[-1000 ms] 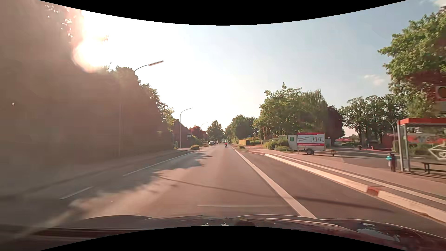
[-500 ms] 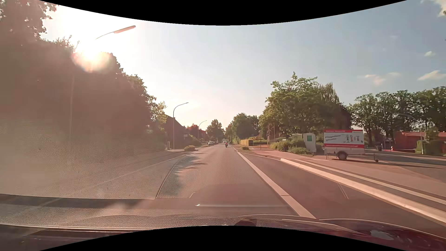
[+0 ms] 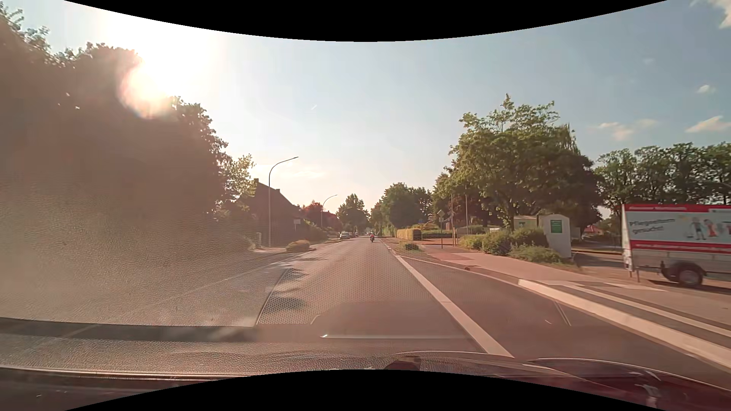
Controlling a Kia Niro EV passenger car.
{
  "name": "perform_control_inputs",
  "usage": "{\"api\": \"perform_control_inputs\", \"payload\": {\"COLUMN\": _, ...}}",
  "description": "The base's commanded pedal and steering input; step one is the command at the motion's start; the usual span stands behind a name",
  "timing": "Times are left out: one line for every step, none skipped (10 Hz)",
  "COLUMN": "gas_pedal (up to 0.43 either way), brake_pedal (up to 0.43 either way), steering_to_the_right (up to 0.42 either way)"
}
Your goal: Follow the waypoints while adhering to traffic rules and regulations
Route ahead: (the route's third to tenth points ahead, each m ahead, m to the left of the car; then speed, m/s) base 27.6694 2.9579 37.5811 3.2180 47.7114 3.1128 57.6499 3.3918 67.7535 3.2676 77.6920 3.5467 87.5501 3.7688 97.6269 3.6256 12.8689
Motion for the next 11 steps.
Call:
{"api": "perform_control_inputs", "payload": {"gas_pedal": 0.197, "brake_pedal": 0.0, "steering_to_the_right": -0.004}}
{"api": "perform_control_inputs", "payload": {"gas_pedal": 0.197, "brake_pedal": 0.0, "steering_to_the_right": -0.004}}
{"api": "perform_control_inputs", "payload": {"gas_pedal": 0.197, "brake_pedal": 0.0, "steering_to_the_right": -0.004}}
{"api": "perform_control_inputs", "payload": {"gas_pedal": 0.197, "brake_pedal": 0.0, "steering_to_the_right": -0.003}}
{"api": "perform_control_inputs", "payload": {"gas_pedal": 0.197, "brake_pedal": 0.0, "steering_to_the_right": -0.002}}
{"api": "perform_control_inputs", "payload": {"gas_pedal": 0.197, "brake_pedal": 0.0, "steering_to_the_right": -0.002}}
{"api": "perform_control_inputs", "payload": {"gas_pedal": 0.197, "brake_pedal": 0.0, "steering_to_the_right": -0.002}}
{"api": "perform_control_inputs", "payload": {"gas_pedal": 0.197, "brake_pedal": 0.0, "steering_to_the_right": -0.001}}
{"api": "perform_control_inputs", "payload": {"gas_pedal": 0.197, "brake_pedal": 0.0, "steering_to_the_right": -0.001}}
{"api": "perform_control_inputs", "payload": {"gas_pedal": 0.197, "brake_pedal": 0.0, "steering_to_the_right": -0.001}}
{"api": "perform_control_inputs", "payload": {"gas_pedal": 0.189, "brake_pedal": 0.0, "steering_to_the_right": -0.001}}
